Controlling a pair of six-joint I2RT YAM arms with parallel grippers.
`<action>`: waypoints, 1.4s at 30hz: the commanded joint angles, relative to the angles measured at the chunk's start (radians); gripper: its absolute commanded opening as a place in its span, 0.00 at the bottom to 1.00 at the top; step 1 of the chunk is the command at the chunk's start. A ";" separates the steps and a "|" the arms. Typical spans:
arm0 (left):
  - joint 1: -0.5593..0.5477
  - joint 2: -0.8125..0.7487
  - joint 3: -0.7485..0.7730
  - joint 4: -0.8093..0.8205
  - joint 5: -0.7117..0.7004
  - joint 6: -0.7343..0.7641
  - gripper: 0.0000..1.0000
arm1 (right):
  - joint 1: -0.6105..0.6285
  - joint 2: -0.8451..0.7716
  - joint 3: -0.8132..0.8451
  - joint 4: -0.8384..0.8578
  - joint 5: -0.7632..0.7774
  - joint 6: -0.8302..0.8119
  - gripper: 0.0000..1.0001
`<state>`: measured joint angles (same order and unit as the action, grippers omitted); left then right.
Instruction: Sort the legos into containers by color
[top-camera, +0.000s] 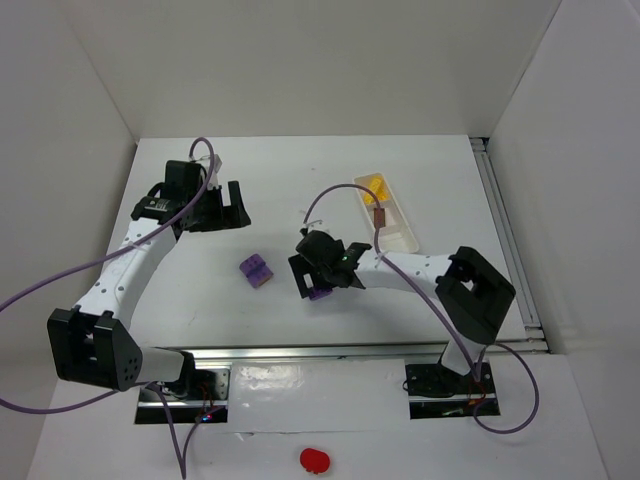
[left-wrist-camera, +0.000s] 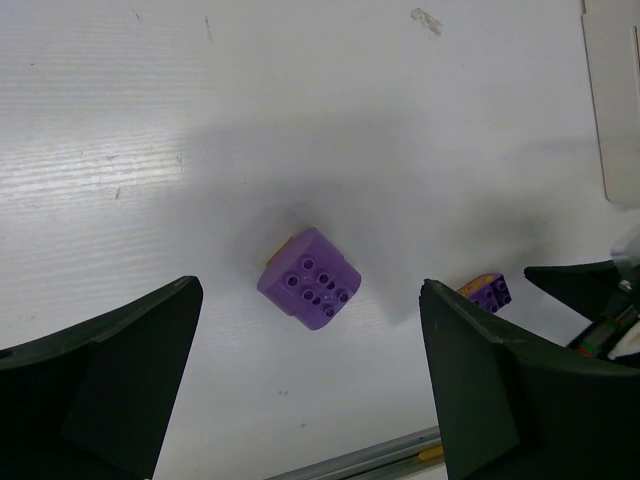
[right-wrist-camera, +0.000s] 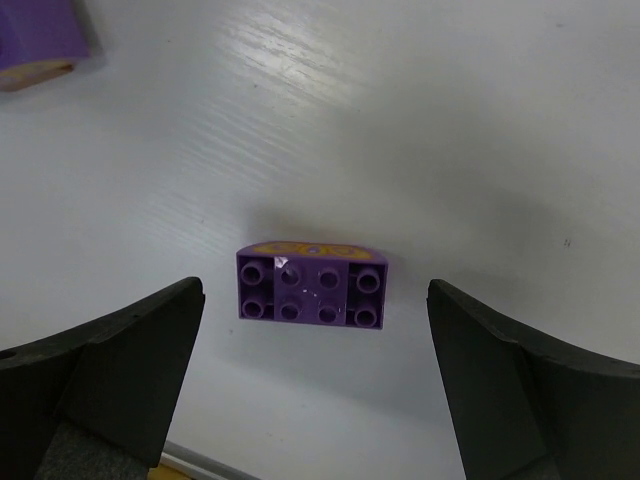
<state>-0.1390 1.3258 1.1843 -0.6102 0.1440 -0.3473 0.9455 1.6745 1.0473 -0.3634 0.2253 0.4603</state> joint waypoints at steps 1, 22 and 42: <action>0.004 -0.008 0.008 0.001 0.006 -0.012 1.00 | 0.010 0.048 0.046 -0.028 0.037 0.023 1.00; 0.004 0.001 0.017 0.001 -0.003 -0.002 1.00 | -0.003 -0.037 0.088 -0.123 0.330 0.068 0.63; -0.005 0.019 0.026 0.001 0.006 -0.002 1.00 | -0.551 -0.101 0.043 0.040 0.348 -0.051 0.75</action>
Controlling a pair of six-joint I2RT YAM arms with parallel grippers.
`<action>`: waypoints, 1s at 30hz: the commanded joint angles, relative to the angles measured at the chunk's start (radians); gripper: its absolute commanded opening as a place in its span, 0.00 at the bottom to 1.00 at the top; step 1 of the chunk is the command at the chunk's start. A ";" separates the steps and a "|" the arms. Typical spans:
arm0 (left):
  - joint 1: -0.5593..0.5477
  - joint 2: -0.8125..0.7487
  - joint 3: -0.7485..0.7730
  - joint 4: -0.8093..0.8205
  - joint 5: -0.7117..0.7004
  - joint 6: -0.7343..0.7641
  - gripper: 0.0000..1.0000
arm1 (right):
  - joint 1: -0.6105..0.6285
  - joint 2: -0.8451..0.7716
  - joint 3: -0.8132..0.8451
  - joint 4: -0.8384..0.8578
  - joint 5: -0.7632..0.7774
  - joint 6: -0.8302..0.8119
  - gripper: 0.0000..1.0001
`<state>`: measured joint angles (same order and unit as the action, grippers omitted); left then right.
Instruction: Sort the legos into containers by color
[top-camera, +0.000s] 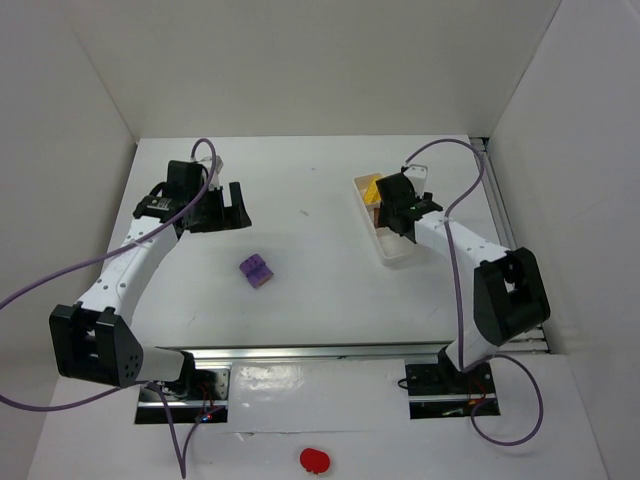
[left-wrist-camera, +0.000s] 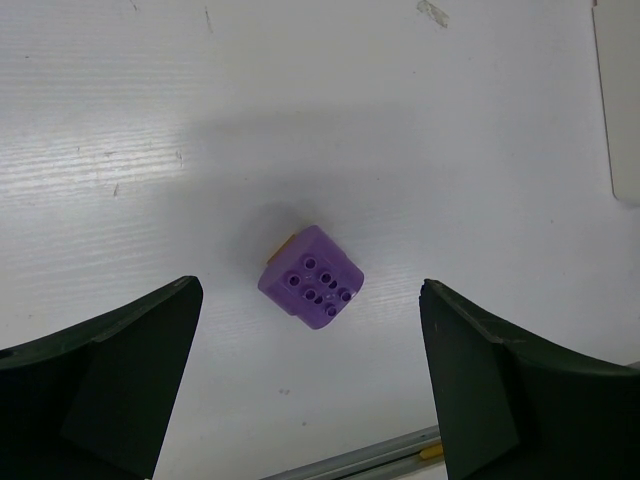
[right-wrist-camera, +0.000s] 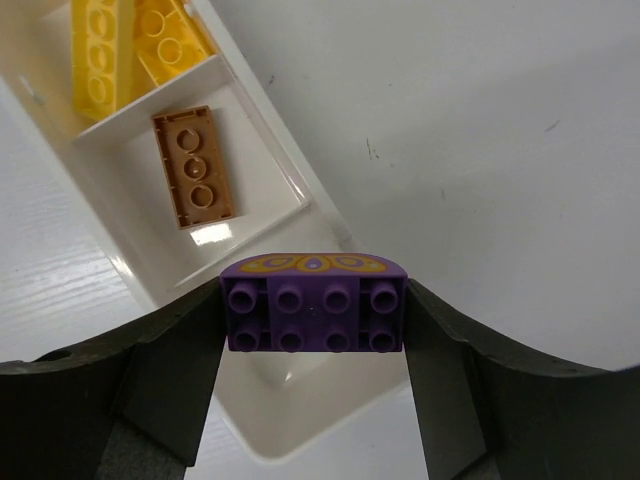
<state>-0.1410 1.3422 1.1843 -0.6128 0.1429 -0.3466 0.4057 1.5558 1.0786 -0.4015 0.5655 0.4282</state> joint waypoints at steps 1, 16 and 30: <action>-0.003 0.003 0.026 0.004 0.007 -0.003 1.00 | -0.011 0.018 0.012 0.078 0.008 -0.019 0.77; -0.003 0.012 0.026 -0.005 -0.041 -0.003 1.00 | 0.186 -0.077 0.011 0.108 -0.117 -0.040 0.70; 0.011 0.060 0.012 -0.080 -0.008 0.020 0.98 | 0.552 0.239 0.213 0.159 -0.354 -0.103 0.92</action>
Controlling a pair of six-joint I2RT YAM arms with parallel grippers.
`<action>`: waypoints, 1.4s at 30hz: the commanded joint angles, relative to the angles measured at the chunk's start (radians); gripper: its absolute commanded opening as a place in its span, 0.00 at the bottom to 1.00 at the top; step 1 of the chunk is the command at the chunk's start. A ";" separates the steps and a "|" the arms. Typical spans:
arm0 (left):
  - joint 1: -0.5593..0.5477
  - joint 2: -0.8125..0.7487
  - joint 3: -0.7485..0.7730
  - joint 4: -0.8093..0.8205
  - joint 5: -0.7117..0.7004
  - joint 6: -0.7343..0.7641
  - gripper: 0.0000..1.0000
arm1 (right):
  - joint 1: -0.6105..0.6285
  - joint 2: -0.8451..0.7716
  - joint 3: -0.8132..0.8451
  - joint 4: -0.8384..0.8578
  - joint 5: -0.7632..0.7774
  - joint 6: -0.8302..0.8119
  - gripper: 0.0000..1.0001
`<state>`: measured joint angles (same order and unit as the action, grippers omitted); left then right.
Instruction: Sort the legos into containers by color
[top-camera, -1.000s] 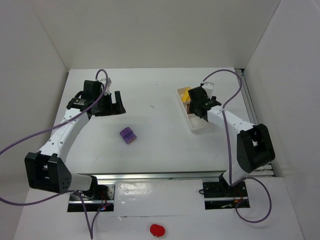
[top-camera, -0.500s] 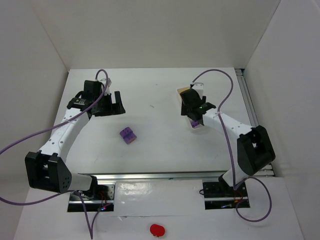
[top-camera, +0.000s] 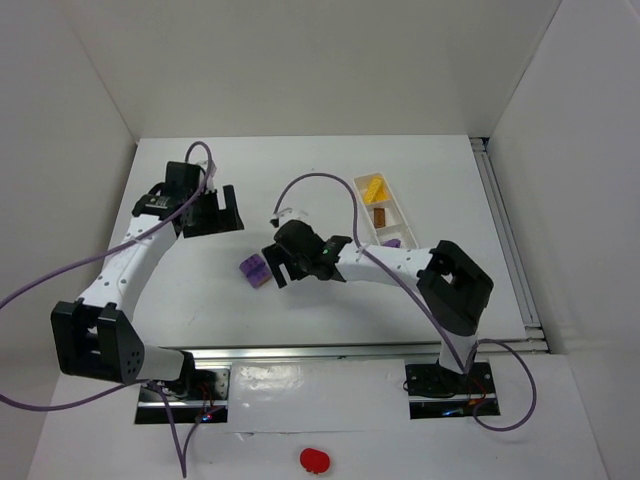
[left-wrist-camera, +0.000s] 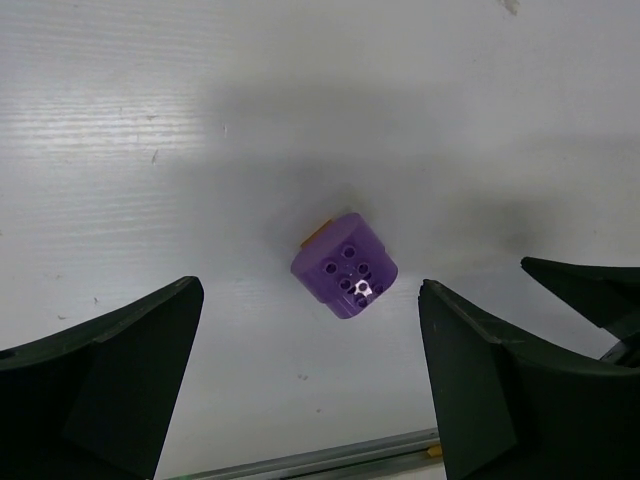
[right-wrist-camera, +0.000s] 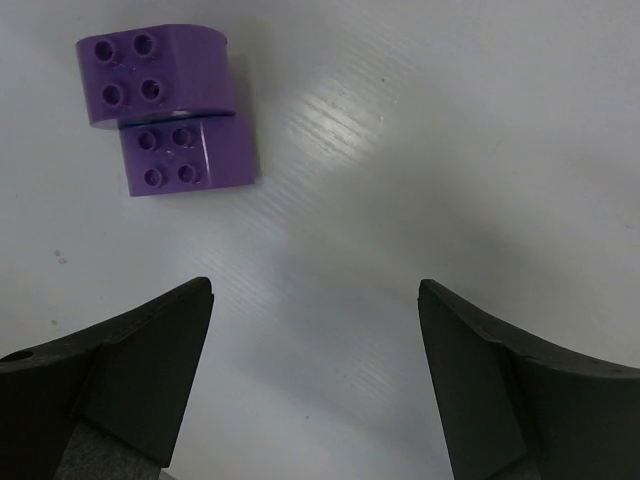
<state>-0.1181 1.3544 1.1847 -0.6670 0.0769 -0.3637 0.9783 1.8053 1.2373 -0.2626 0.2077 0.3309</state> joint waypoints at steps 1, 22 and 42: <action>-0.035 0.063 0.000 -0.035 0.037 0.014 0.98 | -0.038 -0.032 0.033 0.043 -0.008 -0.006 0.90; 0.100 -0.127 -0.053 -0.014 -0.131 -0.284 1.00 | 0.014 0.267 0.324 0.099 -0.183 -0.446 0.95; 0.109 -0.164 -0.043 -0.023 -0.147 -0.235 1.00 | -0.058 0.393 0.403 0.215 0.050 -0.225 0.67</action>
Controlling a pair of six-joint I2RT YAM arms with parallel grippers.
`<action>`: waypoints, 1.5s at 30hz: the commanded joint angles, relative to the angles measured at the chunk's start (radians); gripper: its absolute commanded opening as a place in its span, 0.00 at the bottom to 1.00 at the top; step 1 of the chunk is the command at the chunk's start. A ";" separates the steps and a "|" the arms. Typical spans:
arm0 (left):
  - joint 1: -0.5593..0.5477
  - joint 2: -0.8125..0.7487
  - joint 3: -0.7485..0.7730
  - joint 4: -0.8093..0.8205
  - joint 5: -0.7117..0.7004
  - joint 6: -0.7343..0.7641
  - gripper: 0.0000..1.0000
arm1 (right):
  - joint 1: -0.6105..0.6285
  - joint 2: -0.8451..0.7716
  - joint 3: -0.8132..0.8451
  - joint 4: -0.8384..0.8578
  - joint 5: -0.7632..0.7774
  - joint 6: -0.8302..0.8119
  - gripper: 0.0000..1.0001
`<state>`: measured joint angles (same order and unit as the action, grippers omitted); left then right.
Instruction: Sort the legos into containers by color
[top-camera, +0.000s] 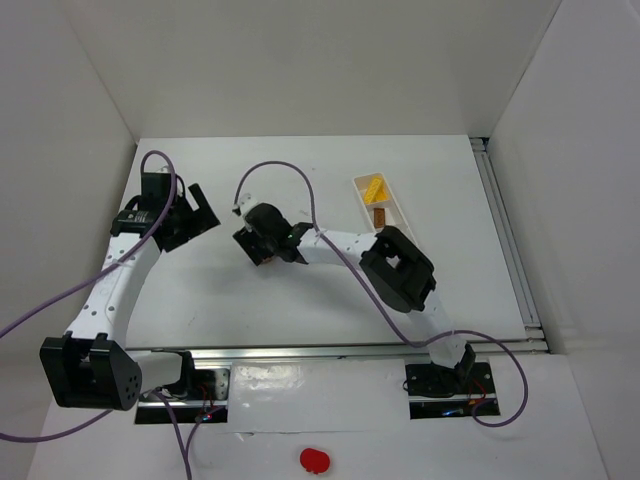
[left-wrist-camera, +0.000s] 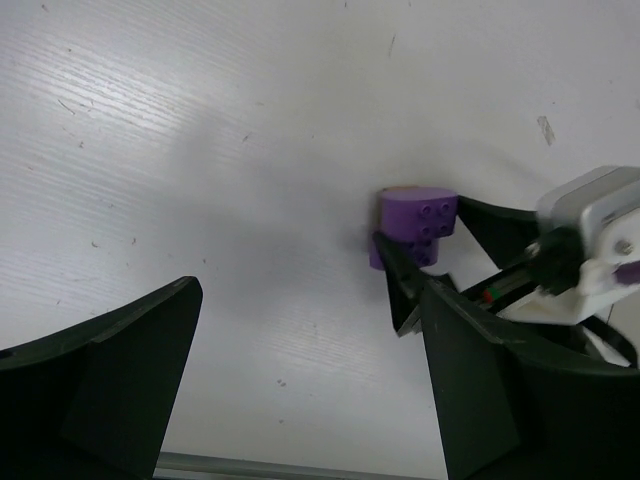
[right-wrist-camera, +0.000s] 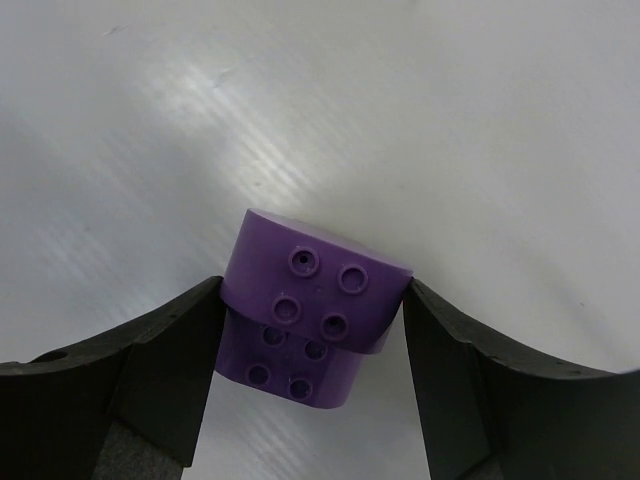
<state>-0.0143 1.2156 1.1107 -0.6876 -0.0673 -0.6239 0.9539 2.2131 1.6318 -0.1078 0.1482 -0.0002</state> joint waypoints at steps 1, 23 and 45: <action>0.005 -0.025 0.031 -0.003 0.006 0.026 1.00 | -0.058 -0.015 0.008 0.051 0.151 0.136 0.66; 0.005 0.038 0.020 0.045 0.084 0.072 1.00 | -0.110 -0.400 -0.354 -0.227 0.274 0.622 1.00; 0.005 0.028 0.038 0.045 0.132 0.081 1.00 | -0.256 -0.285 -0.290 -0.075 0.030 -0.083 0.68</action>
<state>-0.0143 1.2537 1.1107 -0.6643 0.0494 -0.5735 0.7116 1.9217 1.3361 -0.2729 0.2489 -0.0296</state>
